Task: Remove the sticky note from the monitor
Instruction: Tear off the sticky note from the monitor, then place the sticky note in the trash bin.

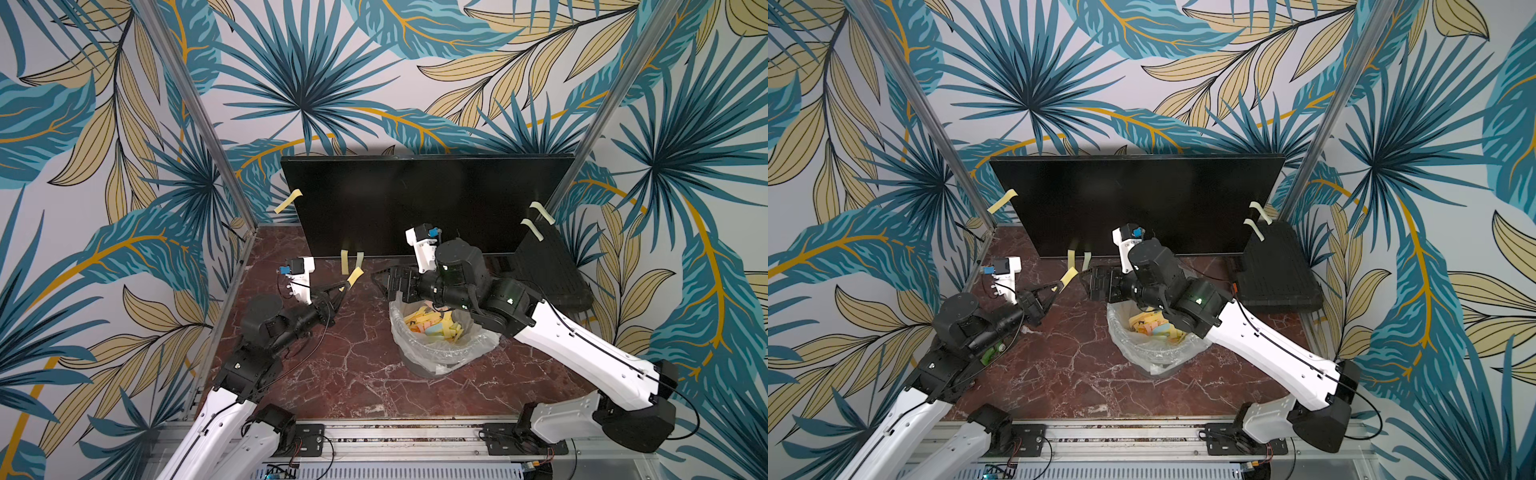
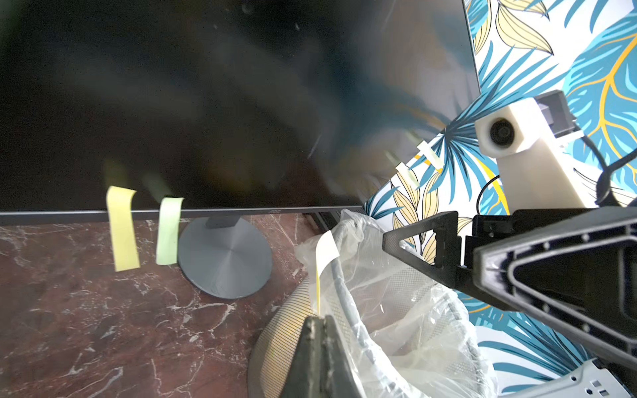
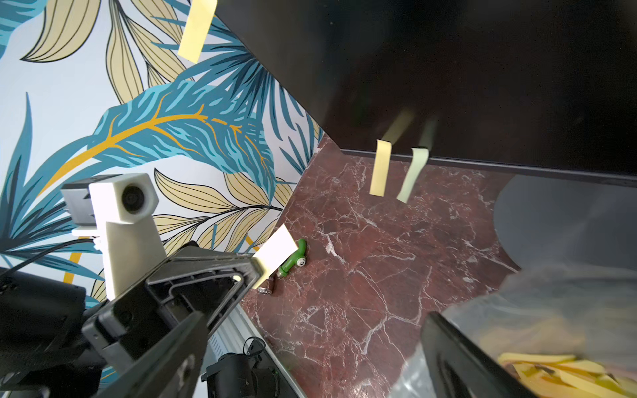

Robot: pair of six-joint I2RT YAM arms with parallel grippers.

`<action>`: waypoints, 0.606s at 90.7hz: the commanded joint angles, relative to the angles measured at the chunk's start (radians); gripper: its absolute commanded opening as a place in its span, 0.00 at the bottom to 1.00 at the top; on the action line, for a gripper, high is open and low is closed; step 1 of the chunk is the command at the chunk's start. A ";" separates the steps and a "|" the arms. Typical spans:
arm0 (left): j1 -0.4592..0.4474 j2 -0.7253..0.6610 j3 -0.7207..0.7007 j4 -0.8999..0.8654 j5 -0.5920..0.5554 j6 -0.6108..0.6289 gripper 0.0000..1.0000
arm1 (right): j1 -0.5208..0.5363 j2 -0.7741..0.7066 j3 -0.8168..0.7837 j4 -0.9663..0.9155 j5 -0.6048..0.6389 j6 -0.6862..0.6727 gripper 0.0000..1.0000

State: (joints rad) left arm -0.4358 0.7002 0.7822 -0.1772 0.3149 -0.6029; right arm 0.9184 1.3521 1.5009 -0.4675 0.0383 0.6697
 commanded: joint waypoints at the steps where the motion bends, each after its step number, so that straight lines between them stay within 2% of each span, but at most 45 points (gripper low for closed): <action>1: -0.110 0.053 0.061 -0.004 -0.156 0.005 0.00 | 0.004 -0.057 -0.032 -0.093 0.087 0.006 0.99; 14: -0.254 0.170 0.150 -0.005 -0.281 0.041 0.00 | 0.004 -0.129 -0.036 -0.178 0.162 0.014 1.00; 31: -0.391 0.328 0.253 0.021 -0.408 0.053 0.00 | -0.001 -0.198 0.017 -0.325 0.247 0.053 0.99; 55: -0.509 0.494 0.348 0.021 -0.517 0.038 0.00 | -0.008 -0.243 0.148 -0.473 0.322 0.127 1.00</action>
State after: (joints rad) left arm -0.9165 1.1465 1.0752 -0.1677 -0.1196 -0.5686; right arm 0.9157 1.1313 1.5959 -0.8463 0.3050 0.7521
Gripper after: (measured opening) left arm 0.064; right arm 0.994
